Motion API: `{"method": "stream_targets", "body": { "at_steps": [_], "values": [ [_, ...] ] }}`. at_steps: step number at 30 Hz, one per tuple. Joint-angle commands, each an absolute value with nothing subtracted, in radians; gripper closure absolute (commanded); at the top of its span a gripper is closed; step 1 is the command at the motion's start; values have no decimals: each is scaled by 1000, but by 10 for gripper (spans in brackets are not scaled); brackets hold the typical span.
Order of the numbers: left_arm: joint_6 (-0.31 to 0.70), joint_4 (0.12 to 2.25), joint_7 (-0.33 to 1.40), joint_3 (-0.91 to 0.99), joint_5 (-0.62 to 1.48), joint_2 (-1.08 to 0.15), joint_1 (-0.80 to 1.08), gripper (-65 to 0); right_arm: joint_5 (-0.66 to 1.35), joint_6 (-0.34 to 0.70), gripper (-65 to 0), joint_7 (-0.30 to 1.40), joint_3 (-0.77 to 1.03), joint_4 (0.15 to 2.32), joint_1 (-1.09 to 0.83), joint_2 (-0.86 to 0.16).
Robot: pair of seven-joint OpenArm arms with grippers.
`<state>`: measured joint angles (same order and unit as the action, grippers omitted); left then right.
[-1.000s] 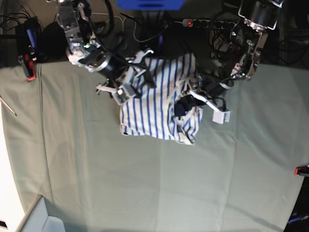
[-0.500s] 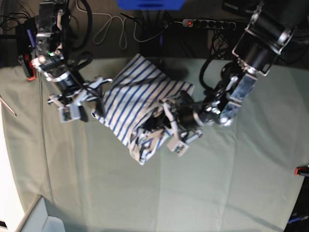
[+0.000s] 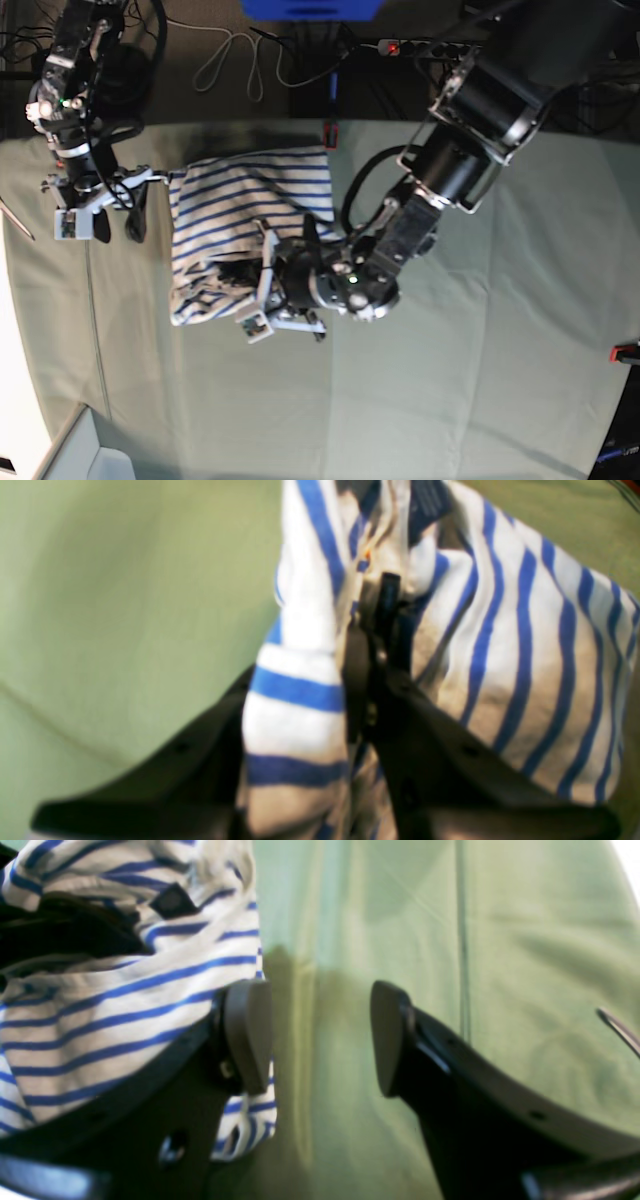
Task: Layout the t-shirt on the table in an organized manner, then fold the t-shirt properly
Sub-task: 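Drag the folded stack toward the right gripper's side with both grippers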
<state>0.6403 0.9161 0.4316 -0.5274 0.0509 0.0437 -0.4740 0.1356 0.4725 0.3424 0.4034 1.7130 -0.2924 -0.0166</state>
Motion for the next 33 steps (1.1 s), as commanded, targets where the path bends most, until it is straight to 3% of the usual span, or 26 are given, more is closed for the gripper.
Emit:
{"method": "stream_targets", "body": {
  "at_steps": [1, 10, 13, 17, 21, 27, 33],
  "values": [
    [645, 931, 401, -524, 48, 70, -504, -5, 145, 475, -322, 317, 406, 1728, -297, -21],
    [638, 851, 401, -521, -79, 137, -507, -20, 145, 475, -321, 317, 406, 1728, -303, -21],
    [636, 855, 401, -516, -85, 136, -507, -129, 145, 475, -321, 317, 403, 1728, -303, -21],
    [636, 857, 400, -515, -81, 130, -507, -324, 145, 475, -321, 317, 401, 1728, -303, -21],
    [636, 937, 400, -513, -79, 128, -509, -430, 145, 475, -321, 317, 401, 1728, -306, -19],
    [634, 1050, 404, -501, -87, 120, -509, -437, 145, 475, -321, 317, 400, 1728, -311, -19],
    [634, 1164, 410, -298, -85, 85, -478, -437, 145, 475, -321, 317, 400, 1728, -311, -19]
  ]
}}
